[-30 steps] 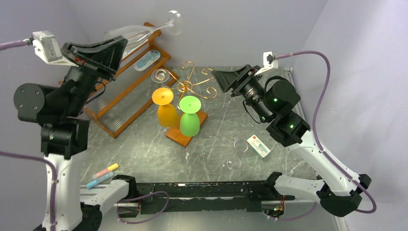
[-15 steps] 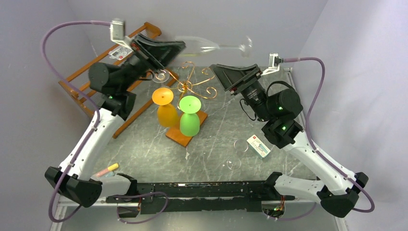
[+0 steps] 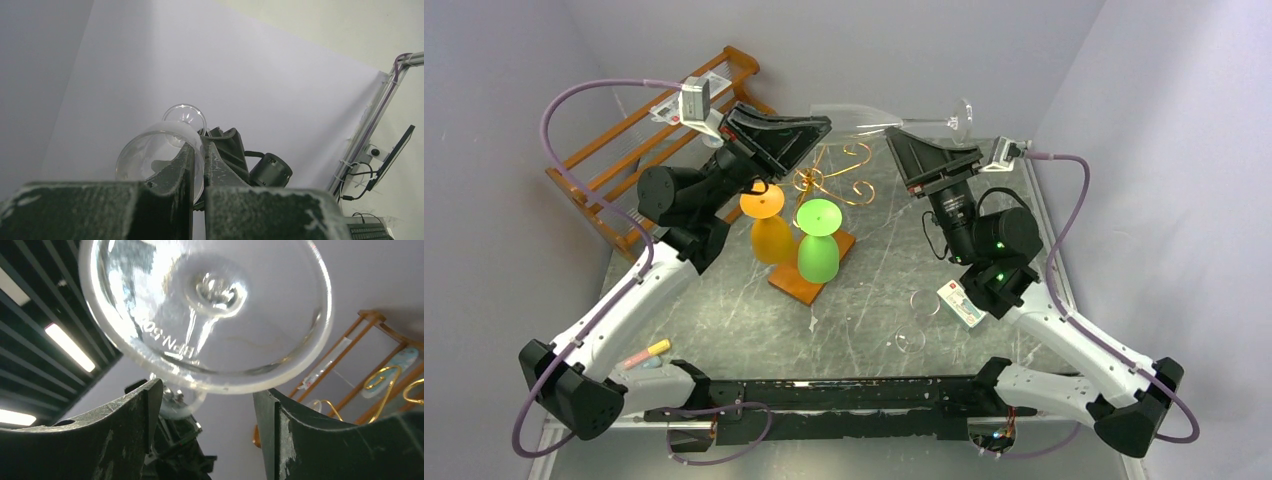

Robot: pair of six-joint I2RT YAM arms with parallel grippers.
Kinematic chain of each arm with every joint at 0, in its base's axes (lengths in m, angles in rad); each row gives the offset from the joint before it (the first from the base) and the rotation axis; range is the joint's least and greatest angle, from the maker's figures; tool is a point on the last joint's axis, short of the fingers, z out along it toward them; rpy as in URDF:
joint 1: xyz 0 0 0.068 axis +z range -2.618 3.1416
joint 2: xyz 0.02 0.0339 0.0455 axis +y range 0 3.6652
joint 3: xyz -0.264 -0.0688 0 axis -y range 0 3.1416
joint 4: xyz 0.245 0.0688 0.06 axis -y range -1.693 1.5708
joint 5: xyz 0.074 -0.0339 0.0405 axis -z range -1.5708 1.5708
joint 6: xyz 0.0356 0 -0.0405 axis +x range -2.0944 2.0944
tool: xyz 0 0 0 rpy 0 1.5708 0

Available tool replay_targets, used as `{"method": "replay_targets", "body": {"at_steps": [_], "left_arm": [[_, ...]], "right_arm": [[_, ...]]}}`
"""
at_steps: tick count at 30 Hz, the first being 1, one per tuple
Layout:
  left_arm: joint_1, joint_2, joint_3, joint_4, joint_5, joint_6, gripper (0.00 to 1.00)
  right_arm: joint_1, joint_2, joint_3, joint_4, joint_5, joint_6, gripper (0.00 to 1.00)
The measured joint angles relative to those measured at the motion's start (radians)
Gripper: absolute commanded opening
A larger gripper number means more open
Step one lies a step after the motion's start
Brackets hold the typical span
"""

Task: Place the wine glass upside down on the wine glass rack

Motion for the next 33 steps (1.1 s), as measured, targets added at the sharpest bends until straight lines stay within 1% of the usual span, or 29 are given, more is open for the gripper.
{"method": "replay_targets", "body": {"at_steps": [2, 6, 9, 14, 16, 20, 21, 22, 24, 26, 29, 32, 33], "left_arm": [[-0.002, -0.012, -0.027, 0.018, -0.012, -0.004, 0.05], [-0.005, -0.038, -0.061, 0.051, -0.025, -0.007, 0.05], [-0.006, -0.06, -0.09, 0.071, -0.033, -0.011, 0.05], [-0.006, -0.065, -0.112, 0.096, -0.036, -0.026, 0.05], [-0.006, -0.062, -0.121, 0.112, -0.036, -0.037, 0.05], [-0.006, -0.058, -0.15, 0.151, -0.047, -0.065, 0.05], [-0.006, -0.059, -0.156, 0.157, -0.049, -0.068, 0.09], [-0.006, -0.061, -0.162, 0.161, -0.053, -0.072, 0.15], [-0.008, -0.072, -0.18, 0.163, -0.058, -0.079, 0.29], [-0.013, -0.087, -0.198, 0.158, -0.059, -0.084, 0.45], [-0.018, -0.112, -0.213, 0.137, -0.057, -0.082, 0.6], [-0.018, -0.141, -0.214, 0.104, -0.042, -0.058, 0.74], [-0.019, -0.15, -0.214, 0.089, -0.036, -0.044, 0.76]], "right_arm": [[0.0, 0.003, -0.015, 0.039, 0.019, 0.021, 0.61], [0.0, 0.018, -0.024, 0.116, 0.035, 0.054, 0.53], [0.0, 0.031, -0.018, 0.139, 0.037, 0.071, 0.43], [0.0, 0.049, -0.01, 0.177, 0.039, 0.087, 0.31], [0.0, 0.053, -0.009, 0.186, 0.04, 0.092, 0.23], [0.0, 0.06, -0.005, 0.193, 0.048, 0.091, 0.0], [0.0, 0.061, -0.005, 0.193, 0.051, 0.089, 0.0], [0.0, 0.06, -0.005, 0.192, 0.053, 0.083, 0.0], [0.0, 0.057, -0.005, 0.184, 0.055, 0.075, 0.0], [0.001, 0.051, -0.005, 0.175, 0.06, 0.065, 0.0], [0.0, 0.025, -0.012, 0.162, 0.078, 0.043, 0.0], [0.0, -0.013, -0.003, 0.089, 0.079, 0.013, 0.0], [0.0, -0.023, 0.014, 0.051, 0.076, -0.004, 0.0]]}}
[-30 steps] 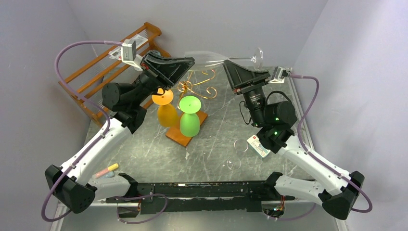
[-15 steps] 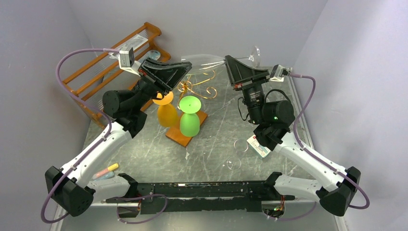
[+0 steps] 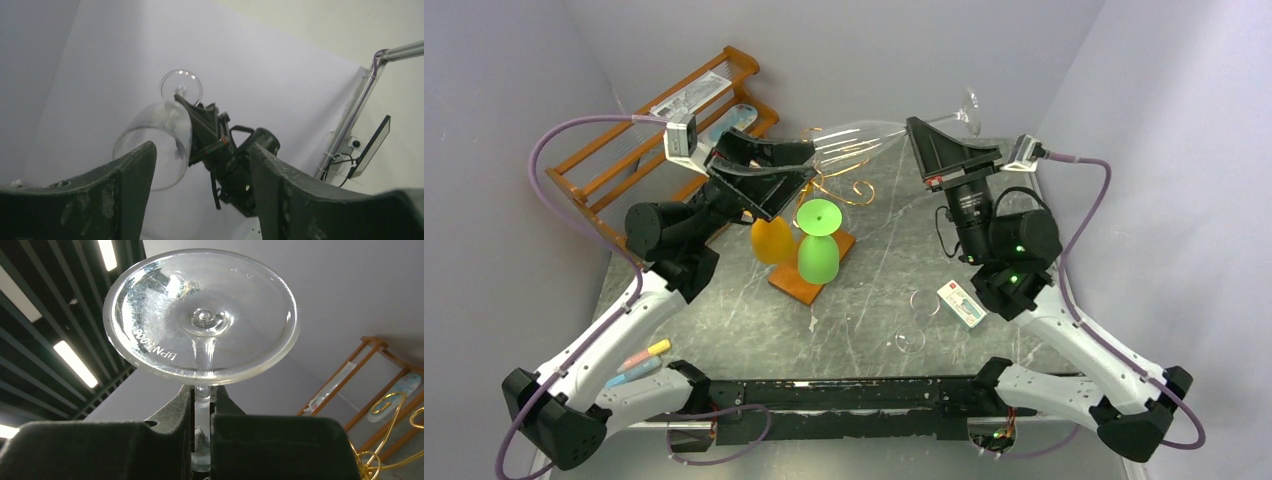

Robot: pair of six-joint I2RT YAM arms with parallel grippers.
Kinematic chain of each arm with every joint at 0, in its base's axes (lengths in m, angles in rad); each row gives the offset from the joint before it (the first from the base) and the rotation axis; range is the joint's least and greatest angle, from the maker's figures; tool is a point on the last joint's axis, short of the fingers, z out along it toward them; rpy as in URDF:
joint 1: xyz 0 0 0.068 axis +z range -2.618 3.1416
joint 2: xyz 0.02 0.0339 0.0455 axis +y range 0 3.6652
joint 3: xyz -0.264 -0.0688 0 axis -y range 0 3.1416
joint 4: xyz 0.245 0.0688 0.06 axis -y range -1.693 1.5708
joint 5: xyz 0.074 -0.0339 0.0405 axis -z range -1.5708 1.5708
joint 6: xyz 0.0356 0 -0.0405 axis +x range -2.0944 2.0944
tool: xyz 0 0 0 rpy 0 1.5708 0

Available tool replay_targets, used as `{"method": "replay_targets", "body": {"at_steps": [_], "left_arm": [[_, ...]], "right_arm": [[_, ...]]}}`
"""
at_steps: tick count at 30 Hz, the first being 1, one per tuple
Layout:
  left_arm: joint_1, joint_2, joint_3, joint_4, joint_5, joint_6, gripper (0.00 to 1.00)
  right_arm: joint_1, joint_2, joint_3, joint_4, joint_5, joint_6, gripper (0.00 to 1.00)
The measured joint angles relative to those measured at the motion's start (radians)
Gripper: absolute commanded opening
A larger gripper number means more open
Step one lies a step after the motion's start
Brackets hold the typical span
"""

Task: Place the wine glass upside down on the wine glass rack

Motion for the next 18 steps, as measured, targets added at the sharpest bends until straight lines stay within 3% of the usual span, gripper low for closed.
{"method": "replay_targets", "body": {"at_steps": [14, 18], "left_arm": [[-0.001, -0.122, 0.092, -0.393, 0.171, 0.349, 0.83], [-0.001, -0.124, 0.116, -0.468, 0.19, 0.408, 0.92]], "right_arm": [[0.0, -0.224, 0.17, -0.413, 0.037, -0.315, 0.0], [0.0, -0.311, 0.132, -0.438, 0.06, -0.446, 0.0]]}}
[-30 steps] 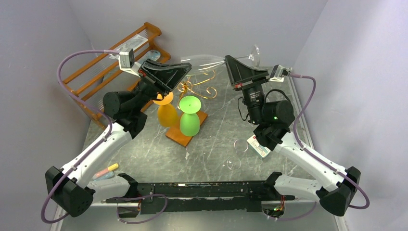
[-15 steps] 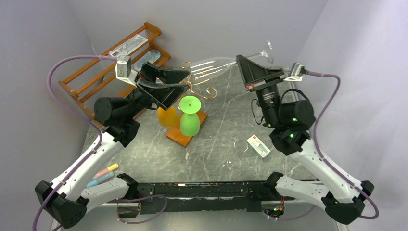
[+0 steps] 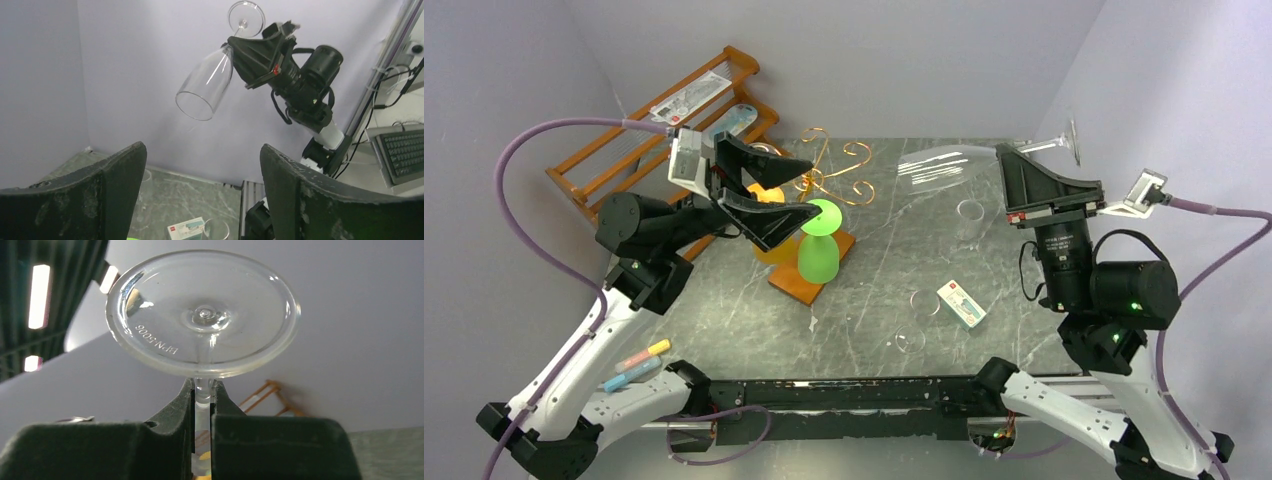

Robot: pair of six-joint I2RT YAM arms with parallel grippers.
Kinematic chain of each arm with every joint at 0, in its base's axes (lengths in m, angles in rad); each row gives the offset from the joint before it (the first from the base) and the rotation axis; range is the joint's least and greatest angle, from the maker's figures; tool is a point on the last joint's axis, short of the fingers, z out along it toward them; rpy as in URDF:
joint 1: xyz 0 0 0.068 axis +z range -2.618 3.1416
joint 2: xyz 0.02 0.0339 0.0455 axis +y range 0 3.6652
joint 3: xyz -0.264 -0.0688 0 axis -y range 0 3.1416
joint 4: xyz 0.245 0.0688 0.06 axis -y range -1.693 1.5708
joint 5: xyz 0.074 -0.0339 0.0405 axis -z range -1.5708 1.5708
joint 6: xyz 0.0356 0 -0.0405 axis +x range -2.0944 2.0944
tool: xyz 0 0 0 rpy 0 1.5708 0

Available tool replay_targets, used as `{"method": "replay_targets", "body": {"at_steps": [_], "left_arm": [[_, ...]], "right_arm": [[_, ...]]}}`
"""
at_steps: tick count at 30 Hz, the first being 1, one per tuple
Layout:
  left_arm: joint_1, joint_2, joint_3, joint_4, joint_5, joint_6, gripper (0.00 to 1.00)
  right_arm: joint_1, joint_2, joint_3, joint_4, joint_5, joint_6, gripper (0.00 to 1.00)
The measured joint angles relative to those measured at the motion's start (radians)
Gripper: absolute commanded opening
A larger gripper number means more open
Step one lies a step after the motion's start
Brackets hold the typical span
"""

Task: Place the wine glass upside down on the wine glass rack

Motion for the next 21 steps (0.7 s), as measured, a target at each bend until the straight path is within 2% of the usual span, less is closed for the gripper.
{"method": "replay_targets", "body": {"at_steps": [3, 10, 15, 18, 21], "left_arm": [[0.0, 0.018, 0.019, -0.034, 0.026, 0.042, 0.96], [0.0, 0.051, 0.041, -0.06, 0.018, 0.076, 0.97], [0.0, 0.153, 0.15, -0.107, 0.022, 0.085, 0.96], [0.0, 0.192, 0.174, -0.121, 0.008, 0.056, 0.94], [0.0, 0.232, 0.174, -0.083, 0.0, -0.037, 0.92]], "right_arm": [[0.0, -0.019, -0.005, -0.033, 0.04, -0.099, 0.0], [0.0, 0.011, -0.056, -0.117, 0.138, -0.318, 0.0], [0.0, 0.069, -0.103, -0.148, 0.158, -0.444, 0.0], [0.0, 0.11, -0.14, -0.155, 0.14, -0.518, 0.0], [0.0, 0.143, -0.169, -0.148, 0.111, -0.566, 0.0]]}}
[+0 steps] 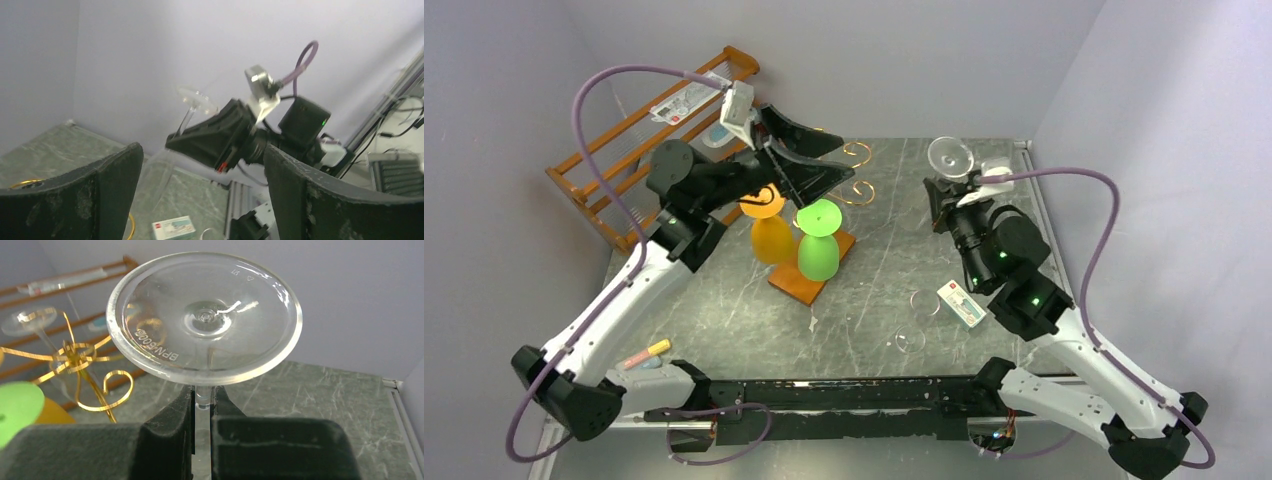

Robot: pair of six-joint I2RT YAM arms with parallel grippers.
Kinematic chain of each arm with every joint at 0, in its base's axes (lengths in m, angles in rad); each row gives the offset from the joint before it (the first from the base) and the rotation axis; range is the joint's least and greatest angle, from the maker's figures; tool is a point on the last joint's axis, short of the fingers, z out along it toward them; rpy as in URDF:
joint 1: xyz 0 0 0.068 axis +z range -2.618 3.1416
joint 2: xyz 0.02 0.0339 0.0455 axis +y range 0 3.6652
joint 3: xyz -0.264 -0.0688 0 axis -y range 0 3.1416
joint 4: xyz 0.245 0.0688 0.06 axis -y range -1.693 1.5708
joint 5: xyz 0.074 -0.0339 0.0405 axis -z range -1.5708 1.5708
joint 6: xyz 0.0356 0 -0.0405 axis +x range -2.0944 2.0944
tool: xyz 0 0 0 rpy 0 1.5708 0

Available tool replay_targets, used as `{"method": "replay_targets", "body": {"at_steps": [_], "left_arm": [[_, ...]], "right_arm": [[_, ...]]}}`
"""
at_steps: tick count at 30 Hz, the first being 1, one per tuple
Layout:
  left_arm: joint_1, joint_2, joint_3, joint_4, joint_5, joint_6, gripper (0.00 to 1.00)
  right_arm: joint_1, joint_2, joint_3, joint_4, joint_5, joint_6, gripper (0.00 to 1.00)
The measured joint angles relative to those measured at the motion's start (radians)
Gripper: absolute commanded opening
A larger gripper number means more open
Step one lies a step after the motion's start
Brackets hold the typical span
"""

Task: Place the wine glass upside down on the wine glass rack

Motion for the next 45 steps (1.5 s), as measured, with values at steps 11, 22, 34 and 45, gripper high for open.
{"method": "replay_targets", "body": {"at_steps": [11, 22, 34, 45], "left_arm": [[-0.105, 0.234, -0.005, 0.117, -0.092, -0.362, 0.79], [-0.163, 0.264, 0.066, 0.076, -0.137, -0.476, 0.81], [-0.175, 0.264, 0.064, 0.067, -0.121, -0.53, 0.46], [-0.174, 0.25, 0.054, -0.077, -0.115, -0.493, 0.06]], "right_arm": [[0.0, -0.057, -0.126, 0.062, -0.2, -0.098, 0.0], [0.0, -0.068, -0.126, 0.092, -0.313, -0.11, 0.0], [0.0, -0.013, -0.118, 0.043, -0.416, -0.135, 0.0], [0.0, 0.044, -0.089, 0.027, -0.462, -0.196, 0.0]]}}
